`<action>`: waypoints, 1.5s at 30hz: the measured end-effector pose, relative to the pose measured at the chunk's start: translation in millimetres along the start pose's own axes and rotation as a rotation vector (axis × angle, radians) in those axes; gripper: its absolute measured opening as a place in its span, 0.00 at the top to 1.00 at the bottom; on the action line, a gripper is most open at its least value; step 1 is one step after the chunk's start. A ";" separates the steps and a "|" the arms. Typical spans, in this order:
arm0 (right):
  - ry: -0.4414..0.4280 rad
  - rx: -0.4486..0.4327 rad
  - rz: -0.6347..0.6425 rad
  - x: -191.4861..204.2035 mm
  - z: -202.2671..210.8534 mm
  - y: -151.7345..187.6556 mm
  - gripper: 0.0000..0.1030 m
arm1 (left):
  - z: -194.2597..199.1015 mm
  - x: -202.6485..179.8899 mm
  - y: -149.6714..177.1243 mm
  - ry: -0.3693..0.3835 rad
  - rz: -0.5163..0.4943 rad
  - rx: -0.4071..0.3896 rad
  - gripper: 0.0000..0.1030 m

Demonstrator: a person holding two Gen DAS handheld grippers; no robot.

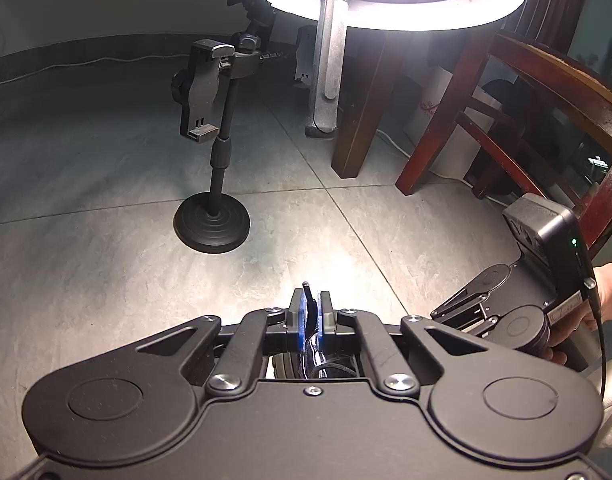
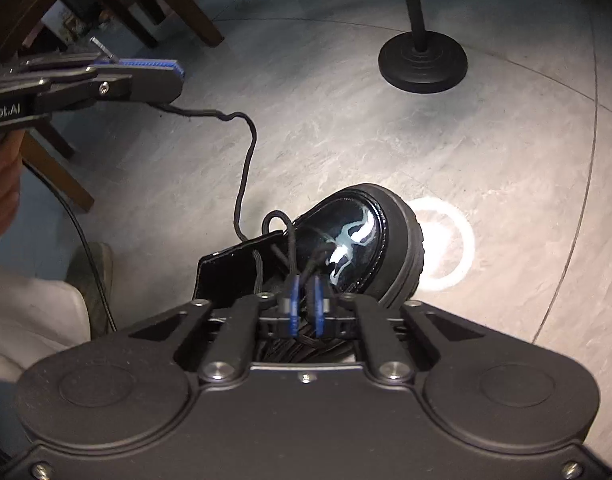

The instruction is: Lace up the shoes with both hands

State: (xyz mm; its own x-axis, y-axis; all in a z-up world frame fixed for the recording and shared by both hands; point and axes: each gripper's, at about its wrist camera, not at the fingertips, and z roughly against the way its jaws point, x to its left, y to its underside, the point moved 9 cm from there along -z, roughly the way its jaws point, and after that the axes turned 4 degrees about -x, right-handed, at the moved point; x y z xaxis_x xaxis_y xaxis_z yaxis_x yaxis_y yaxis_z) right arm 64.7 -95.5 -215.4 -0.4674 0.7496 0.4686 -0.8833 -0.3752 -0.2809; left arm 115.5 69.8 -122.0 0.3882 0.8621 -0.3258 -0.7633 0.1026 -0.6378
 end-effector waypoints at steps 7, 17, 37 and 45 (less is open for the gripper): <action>0.107 -0.076 -0.230 -41.5 11.5 3.2 0.97 | -0.3 1.3 -0.3 -0.004 0.002 -0.002 0.95; 0.201 0.096 -0.775 -107.0 -6.4 70.1 0.96 | -0.5 1.7 0.0 -0.005 0.001 0.000 0.95; 0.239 -0.023 -0.366 -66.1 11.2 24.2 0.76 | -43.1 51.1 55.9 0.048 0.532 0.332 0.91; 0.219 -0.039 -0.333 -58.8 12.3 18.6 0.76 | -76.8 77.5 93.1 0.080 0.989 0.389 0.30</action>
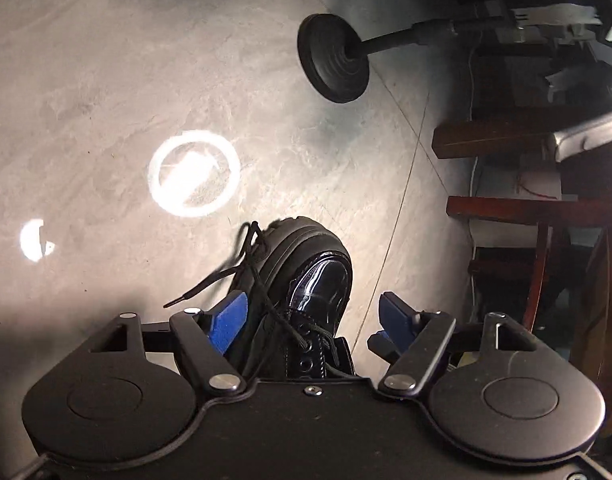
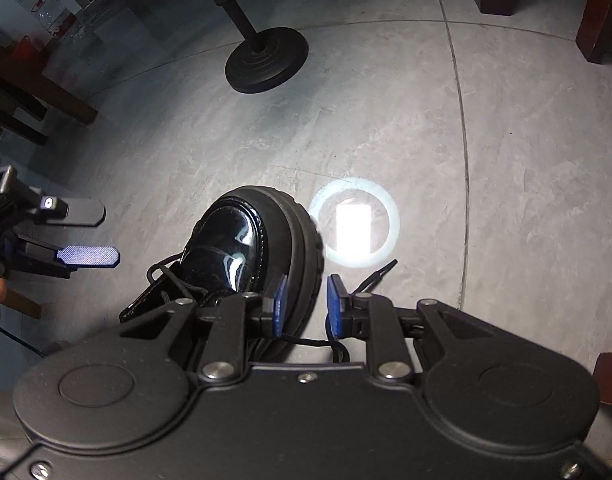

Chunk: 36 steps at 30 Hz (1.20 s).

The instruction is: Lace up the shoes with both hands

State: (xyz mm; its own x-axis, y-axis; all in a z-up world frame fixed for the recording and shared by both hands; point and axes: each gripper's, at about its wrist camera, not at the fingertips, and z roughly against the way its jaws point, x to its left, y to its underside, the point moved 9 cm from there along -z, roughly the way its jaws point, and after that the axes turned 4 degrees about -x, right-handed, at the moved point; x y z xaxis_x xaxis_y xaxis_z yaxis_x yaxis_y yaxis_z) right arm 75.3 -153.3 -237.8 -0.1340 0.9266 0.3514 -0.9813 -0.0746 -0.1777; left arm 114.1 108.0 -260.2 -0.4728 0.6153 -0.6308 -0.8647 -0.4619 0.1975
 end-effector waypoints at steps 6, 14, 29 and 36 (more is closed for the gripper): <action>0.004 -0.015 0.037 4.2 1.4 -0.3 0.76 | -25.1 13.9 6.5 -0.088 0.102 0.073 0.30; 0.008 0.008 0.057 7.7 -1.9 4.7 0.75 | -39.1 18.9 6.1 -0.094 0.131 0.028 0.91; -0.235 -0.093 0.409 118.0 -1.5 -18.2 0.66 | 3.6 -29.8 4.8 0.021 -0.061 -0.143 0.97; -0.253 -0.046 0.362 122.5 -23.6 -20.0 0.67 | 6.1 -24.1 1.2 0.022 -0.018 -0.150 0.97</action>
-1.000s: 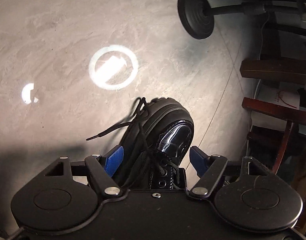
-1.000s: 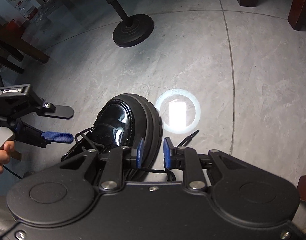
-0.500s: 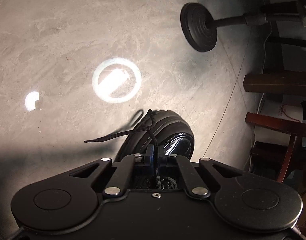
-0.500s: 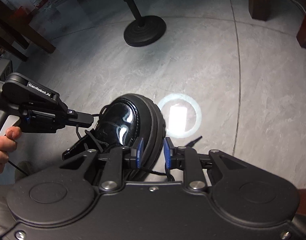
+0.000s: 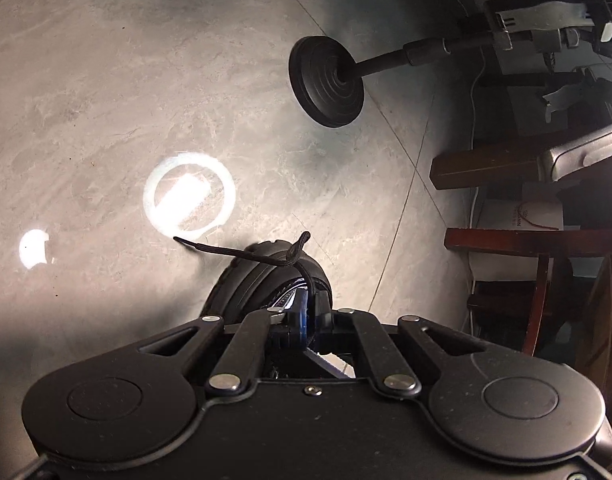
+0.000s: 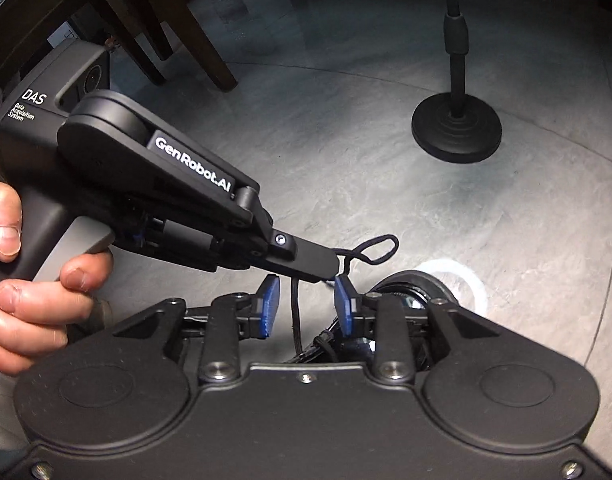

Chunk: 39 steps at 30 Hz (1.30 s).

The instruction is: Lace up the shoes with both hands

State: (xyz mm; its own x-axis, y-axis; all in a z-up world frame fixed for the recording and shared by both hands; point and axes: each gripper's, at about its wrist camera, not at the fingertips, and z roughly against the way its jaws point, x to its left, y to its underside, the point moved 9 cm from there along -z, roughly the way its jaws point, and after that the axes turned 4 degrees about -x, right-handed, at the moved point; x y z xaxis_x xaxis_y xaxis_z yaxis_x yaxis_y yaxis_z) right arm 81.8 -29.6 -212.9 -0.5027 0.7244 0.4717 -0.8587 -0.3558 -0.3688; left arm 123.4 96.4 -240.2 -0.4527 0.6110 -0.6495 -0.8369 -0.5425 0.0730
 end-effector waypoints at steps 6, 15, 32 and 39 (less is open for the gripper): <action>0.017 -0.007 -0.008 -2.8 -1.3 4.7 0.98 | 0.1 -11.9 1.8 0.015 -0.059 -0.002 0.97; -0.013 -0.025 0.233 36.8 9.5 18.1 0.98 | -13.1 -1.7 9.9 0.028 0.030 0.160 0.82; -0.079 -0.036 0.432 70.0 20.3 35.1 0.97 | -19.1 10.3 28.4 0.033 0.029 0.357 0.54; -0.080 -0.036 0.431 69.0 22.3 37.2 0.97 | -13.6 27.2 22.4 -0.029 0.025 0.291 0.96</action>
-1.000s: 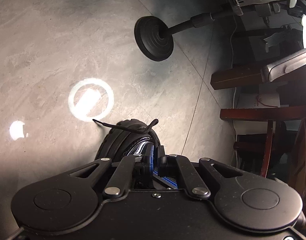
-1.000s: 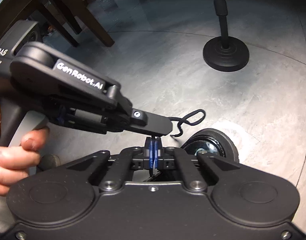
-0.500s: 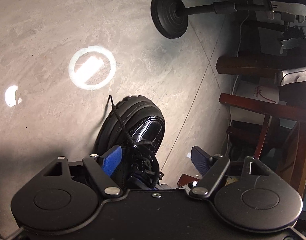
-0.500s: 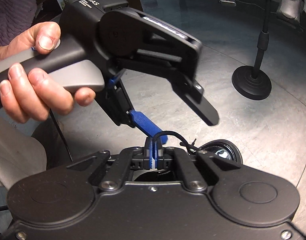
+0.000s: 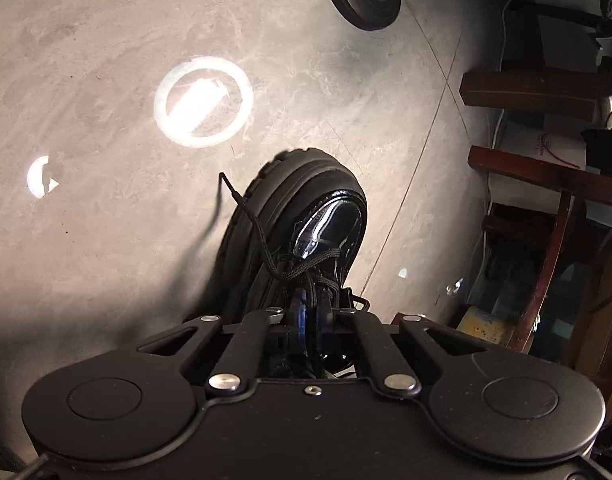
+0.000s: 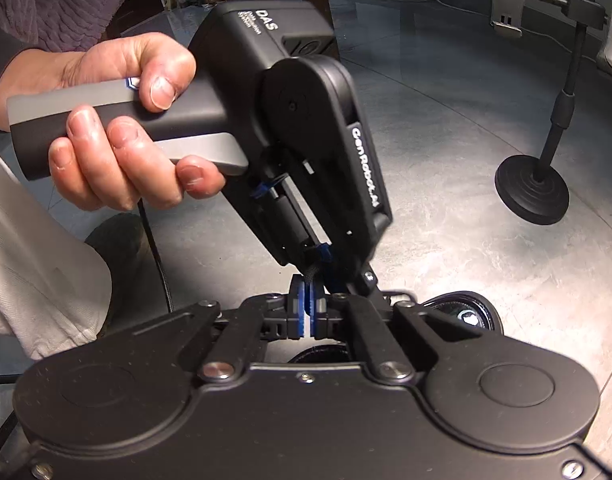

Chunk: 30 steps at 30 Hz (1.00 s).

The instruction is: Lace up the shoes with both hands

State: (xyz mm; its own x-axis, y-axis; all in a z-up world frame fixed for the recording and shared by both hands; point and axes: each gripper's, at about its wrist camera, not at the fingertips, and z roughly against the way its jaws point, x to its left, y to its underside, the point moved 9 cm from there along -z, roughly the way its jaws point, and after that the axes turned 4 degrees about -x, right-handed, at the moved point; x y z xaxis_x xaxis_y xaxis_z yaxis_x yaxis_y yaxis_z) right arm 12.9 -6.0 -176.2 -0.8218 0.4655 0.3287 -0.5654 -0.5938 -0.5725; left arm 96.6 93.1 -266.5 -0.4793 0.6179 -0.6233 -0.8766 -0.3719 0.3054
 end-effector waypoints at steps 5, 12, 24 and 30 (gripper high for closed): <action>-0.002 0.002 0.020 1.9 -0.3 2.4 0.97 | 15.8 -3.8 -18.9 0.031 0.024 -0.090 0.96; -0.004 0.009 0.014 4.9 -4.7 6.9 0.97 | 42.3 -13.1 -43.8 0.047 0.004 -0.222 0.96; 0.002 0.008 0.011 6.6 -5.6 10.6 0.97 | 85.2 -29.1 -70.2 0.030 -0.083 -0.412 0.96; 0.005 0.007 0.009 7.3 -5.8 10.8 0.97 | 107.9 -49.9 -72.1 0.003 -0.223 -0.523 0.96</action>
State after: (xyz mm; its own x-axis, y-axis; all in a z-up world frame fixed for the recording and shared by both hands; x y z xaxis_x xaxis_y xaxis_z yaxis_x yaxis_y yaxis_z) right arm 1.3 -5.2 -184.3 -0.8266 0.4629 0.3199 -0.5582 -0.6024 -0.5705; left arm 179.0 163.8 -179.7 -0.2839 0.7191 -0.6343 -0.8182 -0.5266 -0.2307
